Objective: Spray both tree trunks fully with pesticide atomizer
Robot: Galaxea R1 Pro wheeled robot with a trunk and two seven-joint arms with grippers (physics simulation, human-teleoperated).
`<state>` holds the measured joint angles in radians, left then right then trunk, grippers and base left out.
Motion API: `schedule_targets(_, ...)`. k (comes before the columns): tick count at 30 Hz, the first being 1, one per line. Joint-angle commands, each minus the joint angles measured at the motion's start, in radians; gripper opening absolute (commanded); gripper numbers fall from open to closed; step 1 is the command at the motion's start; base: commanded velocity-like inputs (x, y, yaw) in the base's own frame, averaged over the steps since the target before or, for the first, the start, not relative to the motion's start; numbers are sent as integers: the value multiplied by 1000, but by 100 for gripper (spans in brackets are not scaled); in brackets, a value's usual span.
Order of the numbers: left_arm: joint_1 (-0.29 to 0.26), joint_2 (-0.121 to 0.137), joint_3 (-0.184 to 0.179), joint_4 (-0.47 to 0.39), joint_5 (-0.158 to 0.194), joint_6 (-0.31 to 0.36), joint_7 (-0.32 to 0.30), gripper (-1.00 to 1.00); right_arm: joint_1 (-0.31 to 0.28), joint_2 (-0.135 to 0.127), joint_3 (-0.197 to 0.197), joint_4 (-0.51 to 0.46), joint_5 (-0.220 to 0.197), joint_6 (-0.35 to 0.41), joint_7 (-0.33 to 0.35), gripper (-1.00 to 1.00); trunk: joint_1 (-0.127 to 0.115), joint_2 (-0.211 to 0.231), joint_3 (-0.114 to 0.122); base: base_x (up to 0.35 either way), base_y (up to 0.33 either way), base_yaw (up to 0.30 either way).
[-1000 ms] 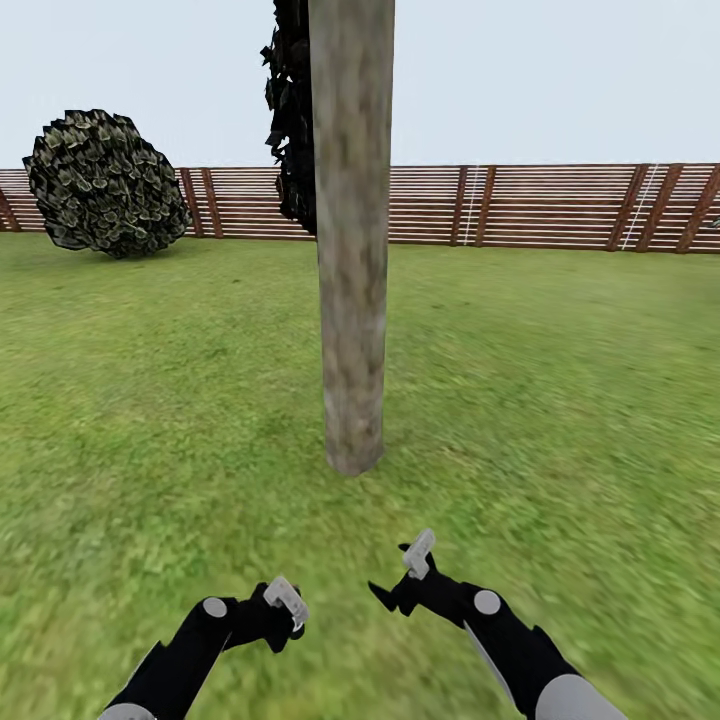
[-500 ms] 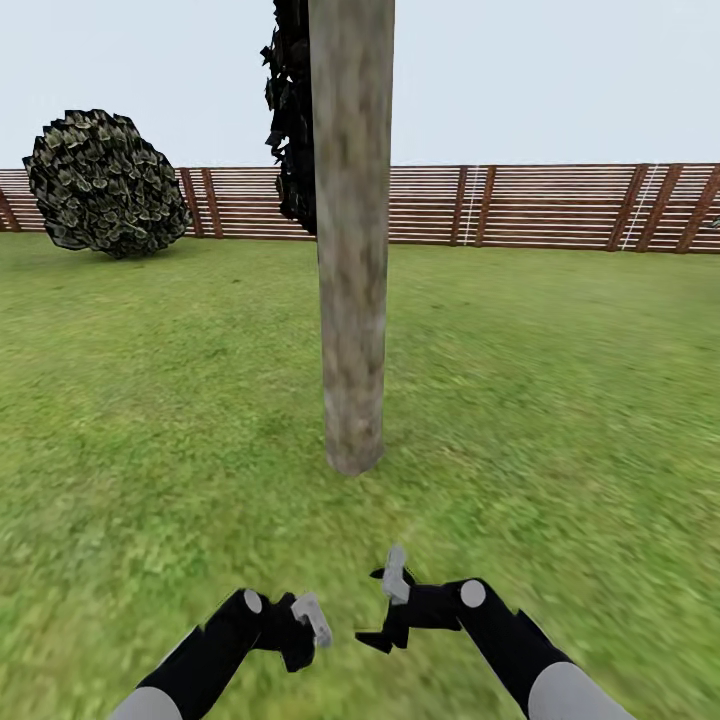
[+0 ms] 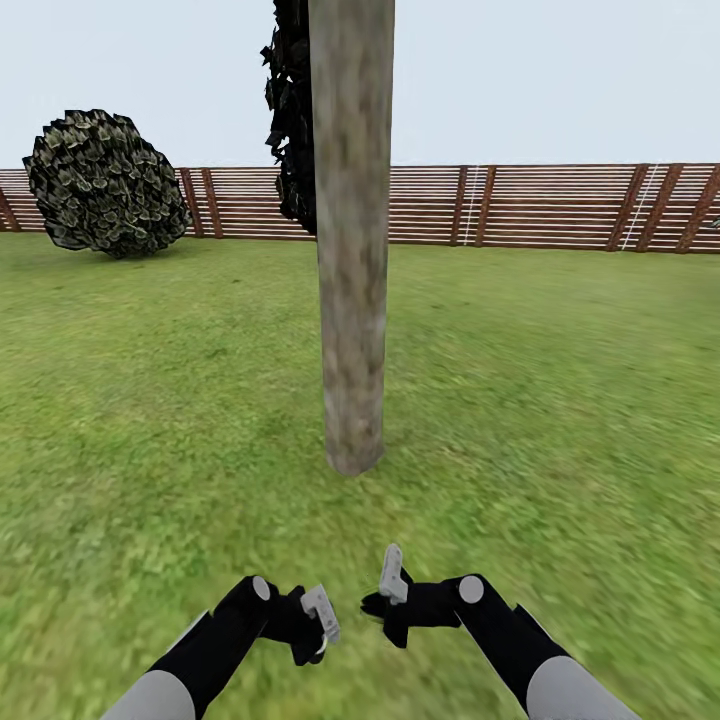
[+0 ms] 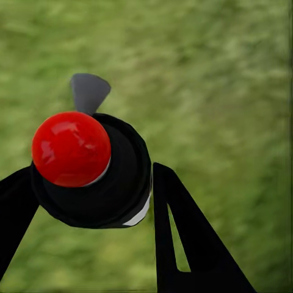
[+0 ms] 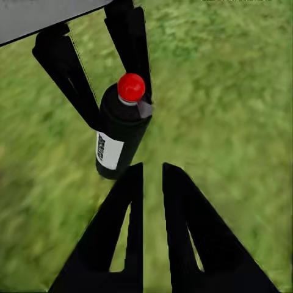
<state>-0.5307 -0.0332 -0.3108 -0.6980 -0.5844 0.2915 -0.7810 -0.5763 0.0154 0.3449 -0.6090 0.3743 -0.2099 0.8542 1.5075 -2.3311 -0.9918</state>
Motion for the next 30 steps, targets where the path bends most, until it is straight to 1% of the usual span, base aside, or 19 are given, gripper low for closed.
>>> schedule_targets(1, 0, 0, 0, 0, -2, -1, -7, -100, 0, 0, 0, -1, 0, 0, 0, -100, 0, 0, 0, 0, 0, 0)
schedule_targets(8, 0, -3, 2, 0, -4, -16, -27, -100, -10, 0, -1, -2, 0, 0, 0, -100, 0, 0, 0, 0, 0, 0)
schedule_targets(15, 1, -48, 1, 16, -5, -19, -26, -100, -19, -1, -1, 0, 0, 0, -1, -100, 0, 0, 0, 0, 0, 0)
schedule_targets(26, 0, -80, 2, 16, -3, -18, -18, -100, -19, -1, -1, 0, -2, 0, -1, -100, 0, 0, 0, 0, 0, 0)
schedule_targets(30, 0, -84, 2, 9, 2, -18, -18, -100, -19, -1, -1, 0, -1, 0, -1, -100, 0, 0, 0, 0, 0, 0)
